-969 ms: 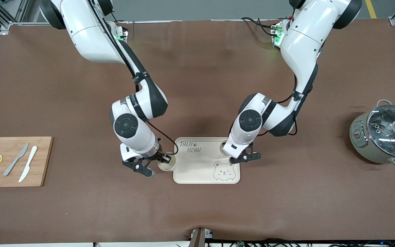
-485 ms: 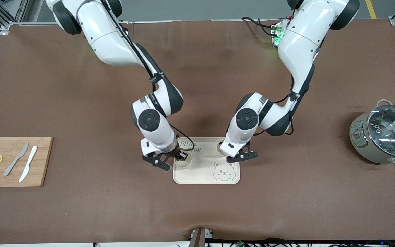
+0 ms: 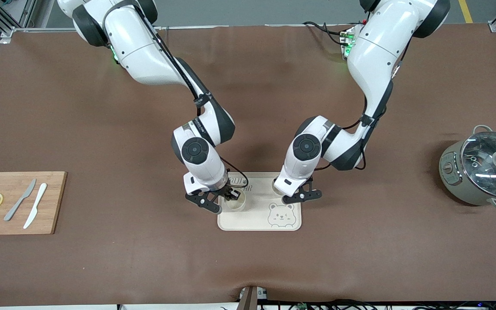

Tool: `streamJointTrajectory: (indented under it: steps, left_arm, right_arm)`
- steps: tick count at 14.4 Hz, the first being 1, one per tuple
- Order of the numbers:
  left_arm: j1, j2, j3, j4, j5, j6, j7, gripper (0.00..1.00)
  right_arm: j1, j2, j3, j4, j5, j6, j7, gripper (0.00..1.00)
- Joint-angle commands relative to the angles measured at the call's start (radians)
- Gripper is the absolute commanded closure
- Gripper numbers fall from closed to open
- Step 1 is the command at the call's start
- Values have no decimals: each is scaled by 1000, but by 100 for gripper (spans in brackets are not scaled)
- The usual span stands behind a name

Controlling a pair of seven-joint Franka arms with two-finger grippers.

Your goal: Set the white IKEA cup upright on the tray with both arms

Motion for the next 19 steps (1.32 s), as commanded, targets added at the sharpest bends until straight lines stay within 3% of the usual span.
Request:
streamJointTrajectory:
  steps: [1, 3, 4, 5, 8, 11, 13, 16, 18, 19]
  left_arm:
    - [-8, -40, 7, 16, 20, -27, -42, 0]
    - [-5, -63, 1, 16, 17, -67, -42, 0]
    - [-2, -73, -1, 16, 17, -78, -42, 0]
    - [-3, -88, -2, 16, 13, -93, -42, 0]
    - [9, -158, -2, 16, -38, -159, -34, 0]
    - [75, -235, -5, 18, -98, -225, 73, 0]
    - [144, -258, -2, 16, -116, -248, 186, 0]
    - [250, -281, -4, 16, -118, -263, 346, 0]
    - [320, -309, -5, 16, -125, -293, 476, 0]
    - [354, -318, -5, 16, -136, -299, 542, 0]
  right_arm:
    - [15, 23, -9, 33, 14, 8, 23, 67]
    - [15, 19, -9, 33, 14, 5, 20, 43]
    - [15, 18, -9, 33, 12, 4, 18, 18]
    - [15, 12, -9, 33, 12, 0, 18, 0]
    - [1, -36, -7, 24, 17, -14, 8, 0]
    - [-28, -129, -7, 21, 29, -141, -38, 0]
    - [-77, -203, -7, 18, 90, -250, -118, 0]
    - [-205, -350, -10, -23, 169, -473, -357, 0]
    - [-250, -466, -17, -69, 149, -593, -413, 0]
    - [-253, -535, -24, -114, 99, -623, -413, 0]
